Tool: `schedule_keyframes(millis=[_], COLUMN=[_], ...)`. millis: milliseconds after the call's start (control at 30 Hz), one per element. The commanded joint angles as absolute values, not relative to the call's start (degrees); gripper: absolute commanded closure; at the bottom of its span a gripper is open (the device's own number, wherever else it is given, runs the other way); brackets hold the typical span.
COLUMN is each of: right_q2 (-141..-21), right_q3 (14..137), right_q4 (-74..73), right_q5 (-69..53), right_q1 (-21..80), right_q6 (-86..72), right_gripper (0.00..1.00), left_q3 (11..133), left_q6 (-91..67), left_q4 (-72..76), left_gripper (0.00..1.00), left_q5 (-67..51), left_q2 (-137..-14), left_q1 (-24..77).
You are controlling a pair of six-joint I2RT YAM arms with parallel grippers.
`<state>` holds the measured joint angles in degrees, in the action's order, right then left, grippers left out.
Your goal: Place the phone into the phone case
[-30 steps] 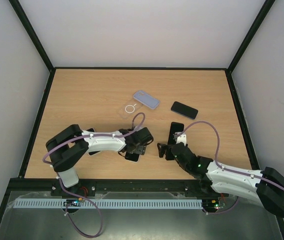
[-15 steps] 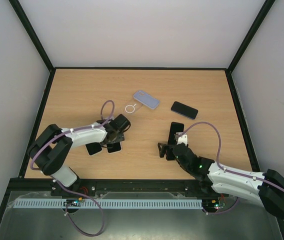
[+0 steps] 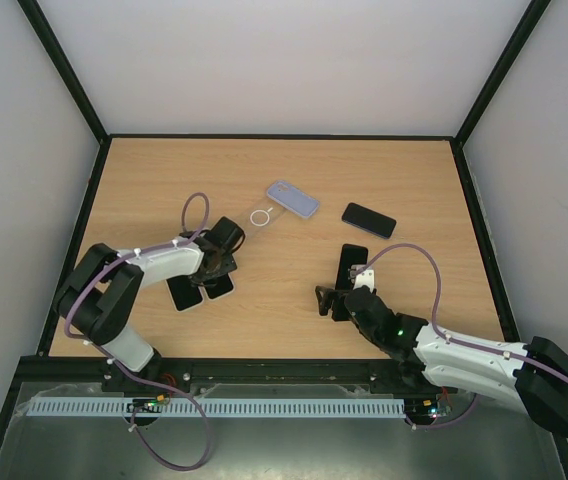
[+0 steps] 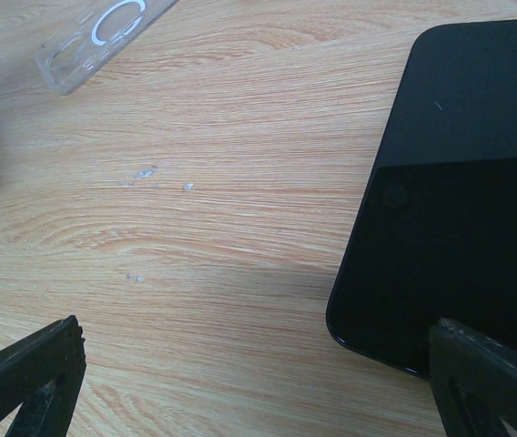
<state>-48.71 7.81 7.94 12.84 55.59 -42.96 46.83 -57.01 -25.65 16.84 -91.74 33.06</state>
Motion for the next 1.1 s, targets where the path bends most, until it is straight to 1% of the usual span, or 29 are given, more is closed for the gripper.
schedule_keyframes(millis=[0, 33, 333, 600, 733, 867, 1067], right_q2=[-48.99, -49.08, -49.31, -49.75, -49.75, -49.75, -49.66], right_q3=[7.35, 7.43, 7.30, 7.39, 7.38, 7.39, 7.38], right_q4=[9.12, 9.14, 9.22, 9.22, 9.15, 9.12, 8.88], right_q5=[14.54, 14.52, 14.42, 14.24, 14.16, 14.28, 14.66], right_q1=[55.77, 55.77, 55.73, 55.73, 55.75, 55.75, 55.78], right_q6=[-43.59, -43.59, -43.60, -43.62, -43.39, -43.46, -43.58], right_gripper=[0.01, 0.01, 0.01, 0.01, 0.01, 0.01, 0.01], left_q3=[46.14, 46.07, 46.97, 48.33, 49.86, 53.12, 59.54], left_q6=[-58.48, -58.57, -57.88, -55.92, -54.16, -52.11, -51.28], left_q4=[-26.37, -26.37, -27.34, -28.50, -28.55, -27.38, -24.49], left_gripper=[0.41, 0.37, 0.21, 0.09, 0.07, 0.06, 0.10], left_q5=[17.31, 17.27, 17.05, 17.14, 16.86, 15.36, 11.57], left_q2=[-92.45, -92.46, -89.52, -85.64, -85.21, -87.72, -95.61], left_q1=[32.61, 32.61, 32.65, 32.61, 32.61, 32.32, 32.21])
